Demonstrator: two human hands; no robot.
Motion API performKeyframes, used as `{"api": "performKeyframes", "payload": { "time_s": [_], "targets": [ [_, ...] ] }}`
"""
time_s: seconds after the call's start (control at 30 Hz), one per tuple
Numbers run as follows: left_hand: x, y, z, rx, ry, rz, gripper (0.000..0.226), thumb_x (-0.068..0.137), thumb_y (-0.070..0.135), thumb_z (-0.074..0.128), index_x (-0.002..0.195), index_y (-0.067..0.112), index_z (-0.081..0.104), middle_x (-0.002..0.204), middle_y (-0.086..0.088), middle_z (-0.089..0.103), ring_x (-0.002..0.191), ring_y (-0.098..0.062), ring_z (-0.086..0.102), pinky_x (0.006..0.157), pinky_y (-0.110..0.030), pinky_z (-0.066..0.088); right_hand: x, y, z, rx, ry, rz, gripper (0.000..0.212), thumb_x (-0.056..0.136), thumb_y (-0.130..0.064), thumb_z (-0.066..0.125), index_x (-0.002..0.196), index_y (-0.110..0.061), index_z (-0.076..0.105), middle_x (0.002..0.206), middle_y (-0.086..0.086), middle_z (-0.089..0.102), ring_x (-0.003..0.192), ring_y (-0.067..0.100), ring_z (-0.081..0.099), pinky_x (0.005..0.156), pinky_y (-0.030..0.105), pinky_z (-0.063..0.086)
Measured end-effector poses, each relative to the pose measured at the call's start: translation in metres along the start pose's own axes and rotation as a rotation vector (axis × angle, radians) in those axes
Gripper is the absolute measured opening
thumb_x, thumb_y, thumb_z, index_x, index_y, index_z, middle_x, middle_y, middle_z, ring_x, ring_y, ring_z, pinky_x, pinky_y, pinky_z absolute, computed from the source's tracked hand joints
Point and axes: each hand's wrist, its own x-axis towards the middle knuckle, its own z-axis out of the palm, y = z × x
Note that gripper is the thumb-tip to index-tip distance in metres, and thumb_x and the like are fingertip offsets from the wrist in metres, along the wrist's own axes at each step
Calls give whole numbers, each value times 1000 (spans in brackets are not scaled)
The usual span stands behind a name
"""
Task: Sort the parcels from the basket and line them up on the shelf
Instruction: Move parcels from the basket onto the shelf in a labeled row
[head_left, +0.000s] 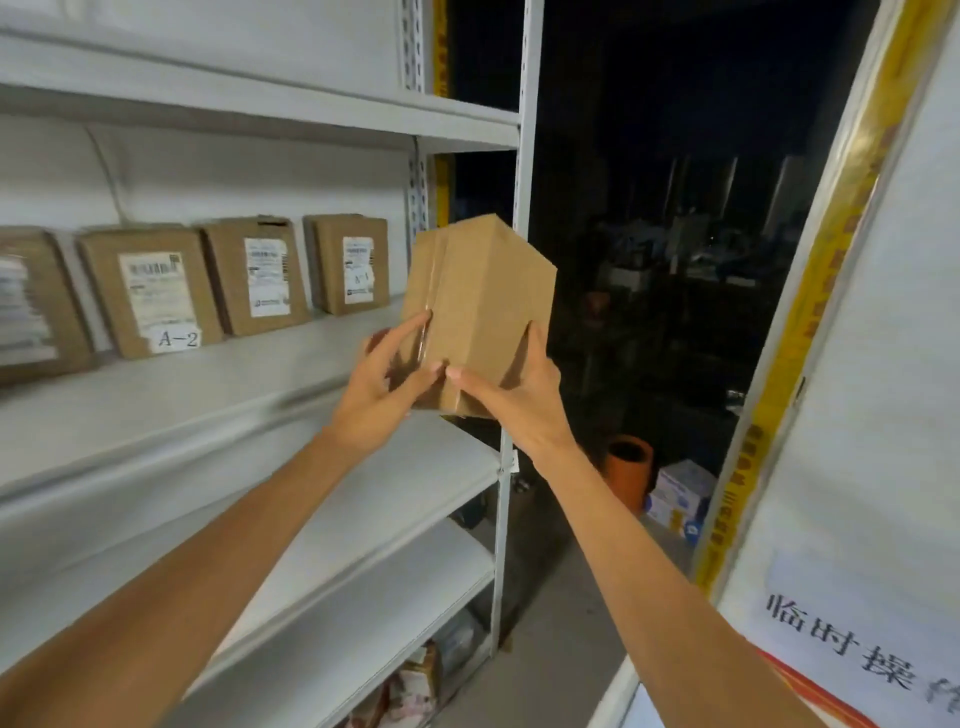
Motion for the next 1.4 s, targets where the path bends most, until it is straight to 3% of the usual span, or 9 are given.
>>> {"api": "performKeyframes", "payload": {
  "time_s": [0.17, 0.37, 0.47, 0.67, 0.87, 0.97, 1.07, 1.2, 1.4],
  "targets": [
    [7, -2, -16, -176, 117, -105, 93, 76, 31, 75, 150, 31, 19, 138, 7, 43, 116, -13, 56, 82, -18, 53, 16, 3, 9, 84, -154, -16, 123, 44, -76, 81, 146, -49, 16, 142, -5, 38, 129, 15, 44, 104, 47, 46],
    [7, -8, -15, -207, 225, -82, 68, 65, 13, 86, 124, 18, 54, 119, 1, 66, 111, -14, 63, 87, -25, 52, 23, -2, 9, 106, -340, -181, 80, 88, -36, 65, 149, -44, 14, 147, -9, 37, 133, 10, 40, 108, 35, 42],
    [1, -10, -14, -223, 250, -75, 63, 65, 23, 79, 120, 15, 51, 119, -12, 65, 114, -24, 61, 91, -36, 51, 29, -2, 11, 85, -313, -204, 81, 88, -34, 64, 152, -42, 15, 140, -2, 39, 123, 8, 45, 107, 39, 43],
    [-14, 5, -34, -66, 249, -127, 38, 87, 35, 53, 122, 23, 60, 119, 13, 66, 112, -9, 60, 87, -34, 53, 31, 7, 10, 207, -344, -194, 73, 95, -10, 59, 154, -29, 21, 148, -12, 40, 127, 3, 43, 102, 18, 42],
    [-40, 10, -51, -73, 276, -224, 92, 55, 66, 78, 136, 42, 41, 138, 7, 46, 106, -5, 63, 71, -22, 55, 8, 10, 29, 322, -416, -162, 62, 97, -9, 55, 149, -32, 29, 145, -12, 42, 122, -5, 46, 106, 23, 42],
    [-50, 16, -64, -25, 339, -319, 118, 41, 76, 77, 143, 42, 29, 142, 6, 40, 119, -16, 56, 83, -32, 56, 6, 0, 39, 312, -477, -207, 49, 99, -10, 50, 139, -38, 41, 140, -14, 46, 129, 3, 45, 111, 30, 40],
    [-62, 20, -78, 51, 449, -342, 112, 44, 70, 78, 142, 39, 34, 138, 2, 39, 125, -26, 49, 93, -41, 51, 3, -7, 52, 245, -571, -233, 48, 99, -6, 47, 143, -26, 44, 137, -15, 46, 127, 4, 45, 103, 12, 39],
    [-76, 28, -93, 299, 519, -276, 107, 47, 67, 81, 141, 33, 40, 131, 0, 35, 116, -19, 44, 76, -15, 50, -12, -12, 74, 253, -598, -160, 54, 96, -28, 58, 147, -24, 40, 144, -5, 50, 124, 11, 53, 104, 26, 46],
    [-96, 31, -115, 552, 579, -169, 80, 71, 23, 81, 140, 30, 41, 142, -7, 30, 116, -9, 33, 70, 0, 44, -32, -44, 98, 189, -609, -150, 86, 79, -47, 73, 151, -27, 29, 122, -19, 44, 109, 3, 46, 75, 2, 38]
  ]
}}
